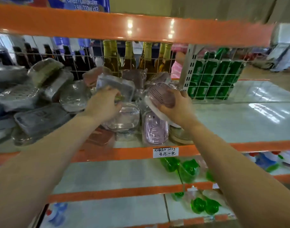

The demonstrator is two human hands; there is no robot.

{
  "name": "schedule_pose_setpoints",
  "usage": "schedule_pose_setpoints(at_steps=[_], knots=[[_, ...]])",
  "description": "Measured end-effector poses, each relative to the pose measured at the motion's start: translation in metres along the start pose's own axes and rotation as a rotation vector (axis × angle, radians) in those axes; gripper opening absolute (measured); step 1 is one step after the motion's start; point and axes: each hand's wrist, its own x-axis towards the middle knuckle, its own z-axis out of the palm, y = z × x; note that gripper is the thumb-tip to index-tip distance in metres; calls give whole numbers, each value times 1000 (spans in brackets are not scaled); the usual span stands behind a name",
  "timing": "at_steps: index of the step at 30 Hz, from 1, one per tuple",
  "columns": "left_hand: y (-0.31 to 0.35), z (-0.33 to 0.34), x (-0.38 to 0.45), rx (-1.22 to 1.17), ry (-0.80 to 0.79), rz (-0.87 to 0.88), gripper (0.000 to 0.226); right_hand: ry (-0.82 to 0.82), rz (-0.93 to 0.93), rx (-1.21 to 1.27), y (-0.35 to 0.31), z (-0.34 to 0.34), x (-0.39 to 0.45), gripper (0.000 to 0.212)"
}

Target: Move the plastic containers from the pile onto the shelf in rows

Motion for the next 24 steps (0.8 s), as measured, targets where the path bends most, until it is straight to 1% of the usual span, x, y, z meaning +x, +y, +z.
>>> schedule_pose_setpoints(at_steps=[3,6,9,11,13,18,24], knots=[[-5,2,7,69,-33,55,46,-14,-20,16,-1,10,13,72],[-11,10,15,153,-55,140,66,-13,-35,43,-1,20,26,69],[-14,21,26,260,-93,116,87,-34,-39,17,-2,29,36,67],[-15,27,32,291,-104,95,96,-40,-42,-1,-3,33,41,66],[-15,31,37,292,-103,76,100,-44,-50,7,-3,38,46,66],[-11,33,44,218,-124,34,97,-62,-73,23,-4,49,56,65],[-10,34,45,232,-112,27,98,-53,-103,-14,-6,56,57,70]])
